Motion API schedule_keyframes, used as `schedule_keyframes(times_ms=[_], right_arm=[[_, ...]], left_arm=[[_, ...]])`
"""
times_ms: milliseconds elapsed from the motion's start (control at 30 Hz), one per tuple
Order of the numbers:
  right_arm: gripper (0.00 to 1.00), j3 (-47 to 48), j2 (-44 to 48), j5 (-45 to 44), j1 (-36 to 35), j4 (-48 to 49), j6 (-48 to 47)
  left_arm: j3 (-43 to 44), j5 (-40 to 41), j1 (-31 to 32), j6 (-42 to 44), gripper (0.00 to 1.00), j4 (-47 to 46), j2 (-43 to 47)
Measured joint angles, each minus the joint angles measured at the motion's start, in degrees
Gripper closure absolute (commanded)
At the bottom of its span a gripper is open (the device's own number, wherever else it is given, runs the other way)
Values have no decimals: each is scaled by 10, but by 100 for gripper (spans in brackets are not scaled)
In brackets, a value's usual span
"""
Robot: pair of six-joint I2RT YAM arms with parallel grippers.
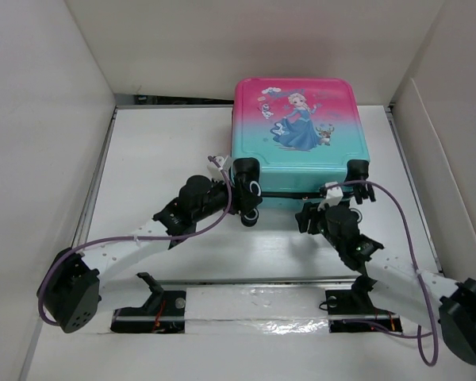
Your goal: Pack the luggage
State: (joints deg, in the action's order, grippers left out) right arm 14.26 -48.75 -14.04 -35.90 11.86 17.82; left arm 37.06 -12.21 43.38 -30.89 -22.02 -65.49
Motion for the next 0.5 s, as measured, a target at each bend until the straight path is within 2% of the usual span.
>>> schedule_keyframes(times_ms=[233,433,467,500], right_arm=[[57,18,-103,10,21,78,-25],[55,28,-113,12,21,109,-37],[59,29,-112,12,21,110,-39],[68,29,-110,12,21,112,-41]], left_arm=[[0,-3,0,-5,100,0,0],[0,-2,-1,-9,100,-5,0],[-2,-2,-1,-9,100,-8,0],[-3,-2,-1,-9,100,-10,0]])
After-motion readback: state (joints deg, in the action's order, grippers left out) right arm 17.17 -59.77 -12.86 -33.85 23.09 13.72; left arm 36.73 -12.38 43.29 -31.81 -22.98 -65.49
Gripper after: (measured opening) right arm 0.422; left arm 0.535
